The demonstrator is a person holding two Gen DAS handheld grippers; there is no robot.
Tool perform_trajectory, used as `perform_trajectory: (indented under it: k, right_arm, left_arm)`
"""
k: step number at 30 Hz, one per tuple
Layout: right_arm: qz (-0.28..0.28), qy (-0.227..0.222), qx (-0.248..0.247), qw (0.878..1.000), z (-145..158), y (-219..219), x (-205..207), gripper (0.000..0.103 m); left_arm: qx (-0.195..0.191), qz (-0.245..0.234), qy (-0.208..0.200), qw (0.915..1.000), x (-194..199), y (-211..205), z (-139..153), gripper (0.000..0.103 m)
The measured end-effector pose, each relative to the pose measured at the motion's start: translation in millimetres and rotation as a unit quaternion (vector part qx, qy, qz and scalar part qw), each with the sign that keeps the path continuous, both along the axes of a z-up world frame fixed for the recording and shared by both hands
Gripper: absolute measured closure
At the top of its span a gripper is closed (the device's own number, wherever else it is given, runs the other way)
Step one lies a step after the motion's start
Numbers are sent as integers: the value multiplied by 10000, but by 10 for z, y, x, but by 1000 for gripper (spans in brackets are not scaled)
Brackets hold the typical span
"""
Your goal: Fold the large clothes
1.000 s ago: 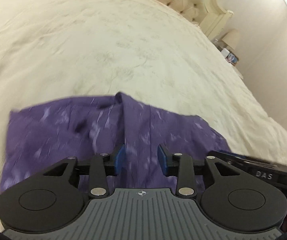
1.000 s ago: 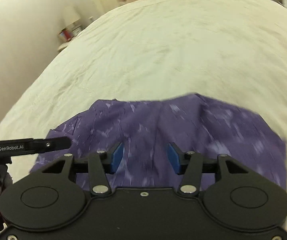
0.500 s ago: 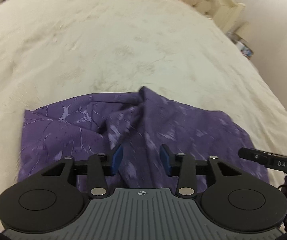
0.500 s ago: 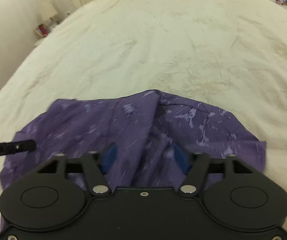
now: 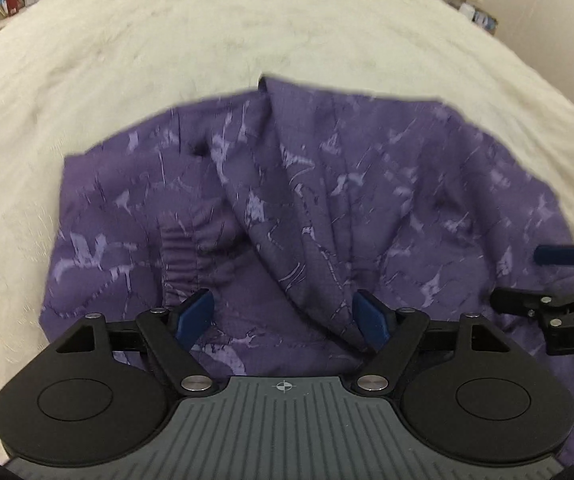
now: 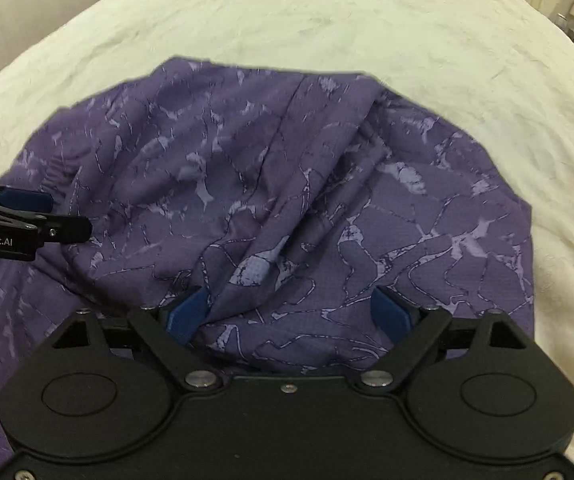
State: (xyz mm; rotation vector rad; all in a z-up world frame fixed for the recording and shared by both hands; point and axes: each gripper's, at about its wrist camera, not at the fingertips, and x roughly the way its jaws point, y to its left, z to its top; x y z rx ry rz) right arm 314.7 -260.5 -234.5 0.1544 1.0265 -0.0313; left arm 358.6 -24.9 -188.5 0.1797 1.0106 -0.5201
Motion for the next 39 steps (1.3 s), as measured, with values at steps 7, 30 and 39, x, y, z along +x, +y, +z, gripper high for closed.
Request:
perform_trajectory:
  k: [7,30,39]
  right_arm:
    - [-590,-377,549,9960,347,-235,-524,5]
    - [-1690,1231,1240,9700,-132,-183,-2533,4]
    - [-1046,1357,1329,9762,-350,-25,-2655,0]
  left_arm:
    - [-437,240,-150,9986,-265,375,375,4]
    - [-77,843,1007,9913,-1716,1898,-152,0]
    - [-50,962,797,9922,-1949,1888,-314,0]
